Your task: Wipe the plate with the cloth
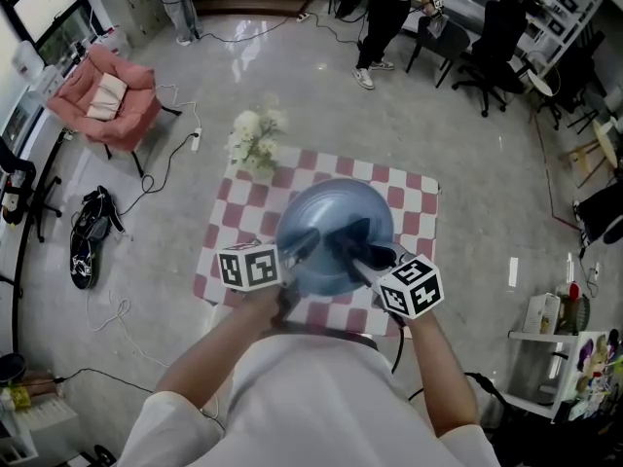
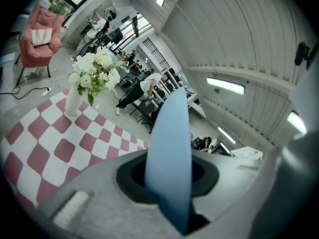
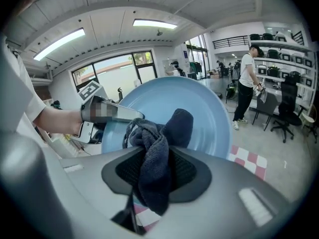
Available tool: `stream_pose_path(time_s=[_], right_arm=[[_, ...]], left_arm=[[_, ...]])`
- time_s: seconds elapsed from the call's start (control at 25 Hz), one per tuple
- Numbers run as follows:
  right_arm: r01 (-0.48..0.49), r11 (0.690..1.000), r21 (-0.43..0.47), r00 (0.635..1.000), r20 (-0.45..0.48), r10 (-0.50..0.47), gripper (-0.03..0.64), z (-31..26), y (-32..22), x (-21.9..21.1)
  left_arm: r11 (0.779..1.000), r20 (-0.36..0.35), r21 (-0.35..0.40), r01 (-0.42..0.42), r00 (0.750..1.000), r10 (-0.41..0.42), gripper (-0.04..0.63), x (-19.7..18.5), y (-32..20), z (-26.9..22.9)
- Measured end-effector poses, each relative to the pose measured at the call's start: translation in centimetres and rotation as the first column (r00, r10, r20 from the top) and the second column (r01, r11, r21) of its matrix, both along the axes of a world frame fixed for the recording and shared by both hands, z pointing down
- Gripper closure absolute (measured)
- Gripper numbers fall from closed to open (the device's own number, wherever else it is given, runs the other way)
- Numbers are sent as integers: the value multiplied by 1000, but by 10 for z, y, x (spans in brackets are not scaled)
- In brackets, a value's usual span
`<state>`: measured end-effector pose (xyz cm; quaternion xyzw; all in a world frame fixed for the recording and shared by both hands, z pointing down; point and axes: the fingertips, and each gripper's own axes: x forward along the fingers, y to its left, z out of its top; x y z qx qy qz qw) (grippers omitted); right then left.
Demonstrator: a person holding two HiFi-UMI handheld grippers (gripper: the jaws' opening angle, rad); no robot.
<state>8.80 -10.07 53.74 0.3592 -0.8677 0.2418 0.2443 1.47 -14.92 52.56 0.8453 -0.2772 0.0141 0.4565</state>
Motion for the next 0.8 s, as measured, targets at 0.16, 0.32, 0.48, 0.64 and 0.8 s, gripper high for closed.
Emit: stream_pose_path(time_s=[0.16,0.32,0.48,0.64,0.8], right_arm=[[-53,998,17,998,-41,53,485,-1,-8,20],[-72,996,44,993,-96,75,485,-1,-12,37],[-73,995,68,988,-129,81,485,-5,-15,46],[-88,992,86,985,-138,100,485,-9,-17,53],[-94,990,104,984,-142,108,485,-12,-19,56]], left_arm=[[1000,1,3,-3,1000,3,518,-3,-2,-1],[1000,5,3,-11,1000,11,518,0,2,0],[1000,12,2,-23,1000,23,518,4,7,0],[999,17,-10,-44,999,44,518,9,13,2],[997,14,-28,-71,997,71,517,13,20,5]])
